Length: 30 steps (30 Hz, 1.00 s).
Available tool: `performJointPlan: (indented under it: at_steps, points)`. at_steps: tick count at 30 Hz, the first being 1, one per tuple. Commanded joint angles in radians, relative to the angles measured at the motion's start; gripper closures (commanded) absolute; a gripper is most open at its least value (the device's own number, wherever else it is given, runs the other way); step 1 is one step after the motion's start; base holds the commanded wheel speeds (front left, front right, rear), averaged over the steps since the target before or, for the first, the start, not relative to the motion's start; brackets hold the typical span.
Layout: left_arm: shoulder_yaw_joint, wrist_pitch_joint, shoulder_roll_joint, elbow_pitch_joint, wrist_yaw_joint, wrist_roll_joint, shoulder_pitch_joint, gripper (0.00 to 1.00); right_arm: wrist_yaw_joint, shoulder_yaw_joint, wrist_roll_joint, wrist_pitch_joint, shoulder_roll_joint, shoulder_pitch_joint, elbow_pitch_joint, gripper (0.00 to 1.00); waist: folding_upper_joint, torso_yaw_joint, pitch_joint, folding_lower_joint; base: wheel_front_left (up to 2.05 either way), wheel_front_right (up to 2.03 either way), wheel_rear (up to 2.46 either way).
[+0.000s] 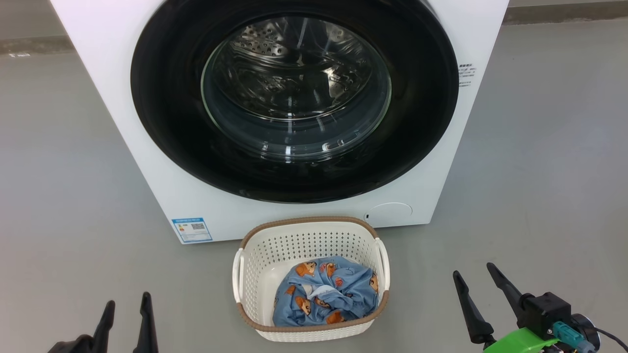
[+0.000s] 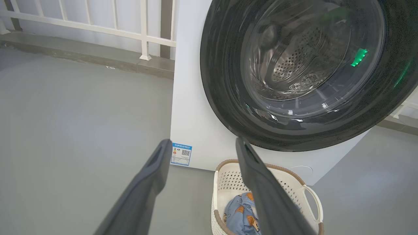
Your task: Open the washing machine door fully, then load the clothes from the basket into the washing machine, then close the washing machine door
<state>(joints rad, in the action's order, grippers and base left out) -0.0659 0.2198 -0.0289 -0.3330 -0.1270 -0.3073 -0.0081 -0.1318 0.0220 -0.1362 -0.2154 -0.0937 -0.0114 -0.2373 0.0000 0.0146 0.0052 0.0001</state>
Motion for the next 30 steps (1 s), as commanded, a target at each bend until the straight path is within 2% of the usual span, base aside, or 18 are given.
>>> performJointPlan:
  at_steps: [1,10,30]
  points:
    - [-0.037,0.015,-0.019,0.016,-0.003,0.039,-0.017,0.0,0.001,0.024,0.038,-0.02,-0.009,-0.027,0.029,0.0,0.0,0.0,0.0,-0.0001,0.0,0.0,0.0]
    - [-0.064,0.042,-0.021,0.006,-0.004,0.158,-0.01,0.0,0.001,-0.011,0.132,-0.046,0.009,-0.019,0.036,0.0,0.0,0.0,-0.003,-0.0001,0.0,0.0,0.0]
    - [-0.085,0.042,-0.021,-0.003,-0.004,0.162,-0.014,0.0,0.001,-0.036,0.136,-0.046,0.02,-0.016,0.04,0.0,0.0,-0.001,0.003,-0.0001,0.0,0.0,0.0]
